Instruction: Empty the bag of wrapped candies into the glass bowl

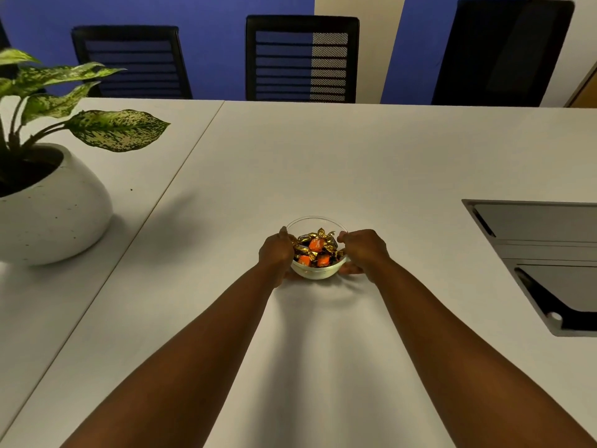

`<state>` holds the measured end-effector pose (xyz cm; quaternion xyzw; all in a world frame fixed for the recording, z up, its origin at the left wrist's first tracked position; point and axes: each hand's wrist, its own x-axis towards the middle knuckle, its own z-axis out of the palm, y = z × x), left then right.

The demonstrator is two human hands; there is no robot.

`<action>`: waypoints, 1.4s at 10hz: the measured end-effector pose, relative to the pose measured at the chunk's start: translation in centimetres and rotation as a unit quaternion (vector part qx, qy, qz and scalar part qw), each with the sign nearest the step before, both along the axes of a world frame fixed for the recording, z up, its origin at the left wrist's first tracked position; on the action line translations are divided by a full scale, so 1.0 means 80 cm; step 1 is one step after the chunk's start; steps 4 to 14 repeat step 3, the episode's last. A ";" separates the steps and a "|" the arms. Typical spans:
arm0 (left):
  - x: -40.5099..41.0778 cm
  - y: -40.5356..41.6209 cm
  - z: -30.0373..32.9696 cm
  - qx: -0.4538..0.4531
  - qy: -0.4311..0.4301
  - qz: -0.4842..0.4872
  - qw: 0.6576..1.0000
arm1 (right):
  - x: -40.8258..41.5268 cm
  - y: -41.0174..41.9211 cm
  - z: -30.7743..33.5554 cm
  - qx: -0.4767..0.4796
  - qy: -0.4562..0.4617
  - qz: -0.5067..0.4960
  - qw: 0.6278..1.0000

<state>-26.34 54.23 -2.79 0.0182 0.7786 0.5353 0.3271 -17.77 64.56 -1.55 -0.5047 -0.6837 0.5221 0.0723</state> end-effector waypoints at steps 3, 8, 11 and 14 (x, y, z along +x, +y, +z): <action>0.001 -0.024 0.014 -0.025 0.118 0.050 0.991 | 0.013 0.002 0.026 0.012 -0.020 0.027 0.999; 0.001 -0.024 0.014 -0.025 0.118 0.050 0.991 | 0.013 0.002 0.026 0.012 -0.020 0.027 0.999; 0.001 -0.024 0.014 -0.025 0.118 0.050 0.991 | 0.013 0.002 0.026 0.012 -0.020 0.027 0.999; 0.001 -0.024 0.014 -0.025 0.118 0.050 0.991 | 0.013 0.002 0.026 0.012 -0.020 0.027 0.999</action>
